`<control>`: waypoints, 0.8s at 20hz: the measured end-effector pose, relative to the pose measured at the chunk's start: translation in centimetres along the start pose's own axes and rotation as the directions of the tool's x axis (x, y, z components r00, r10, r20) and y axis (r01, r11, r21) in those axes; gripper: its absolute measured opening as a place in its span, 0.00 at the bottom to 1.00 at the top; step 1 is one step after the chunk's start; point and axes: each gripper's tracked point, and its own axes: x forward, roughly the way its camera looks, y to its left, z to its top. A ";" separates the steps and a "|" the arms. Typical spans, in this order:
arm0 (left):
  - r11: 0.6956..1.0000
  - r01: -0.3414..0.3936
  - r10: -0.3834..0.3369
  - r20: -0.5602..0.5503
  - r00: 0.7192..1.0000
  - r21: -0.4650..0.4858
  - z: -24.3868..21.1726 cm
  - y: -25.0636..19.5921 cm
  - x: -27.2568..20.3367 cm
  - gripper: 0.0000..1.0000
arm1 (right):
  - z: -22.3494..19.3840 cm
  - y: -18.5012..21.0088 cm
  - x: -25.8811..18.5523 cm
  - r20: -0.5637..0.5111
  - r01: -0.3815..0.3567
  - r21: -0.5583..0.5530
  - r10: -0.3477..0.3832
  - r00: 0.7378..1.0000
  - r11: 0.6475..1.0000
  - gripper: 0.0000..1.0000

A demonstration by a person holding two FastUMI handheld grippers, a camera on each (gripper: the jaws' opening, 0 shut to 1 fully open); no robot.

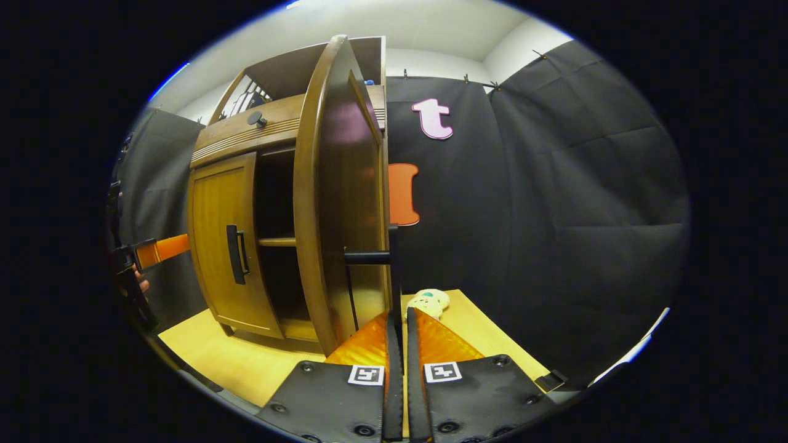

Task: Open the right door of the double-door shoe cabinet with the right hand, and open the left door with the left hand.

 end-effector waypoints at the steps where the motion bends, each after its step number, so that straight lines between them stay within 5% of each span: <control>1: 1.000 -0.001 0.001 0.002 1.000 0.001 0.0 0.0 0.0 0.95 | -0.1 -0.3 0.0 -0.002 -0.015 -0.003 0.015 1.000 1.000 0.11; 9: 1.000 -0.025 0.025 0.003 1.000 -0.002 0.6 1.3 -0.5 0.92 | -0.2 -1.9 -0.2 0.028 -0.096 0.028 0.095 0.995 0.995 0.11; 16: 1.000 -0.011 0.011 0.009 1.000 -0.001 0.5 0.8 -1.0 0.92 | -2.6 -5.4 -3.7 -0.030 0.074 0.007 -0.074 0.997 0.997 0.10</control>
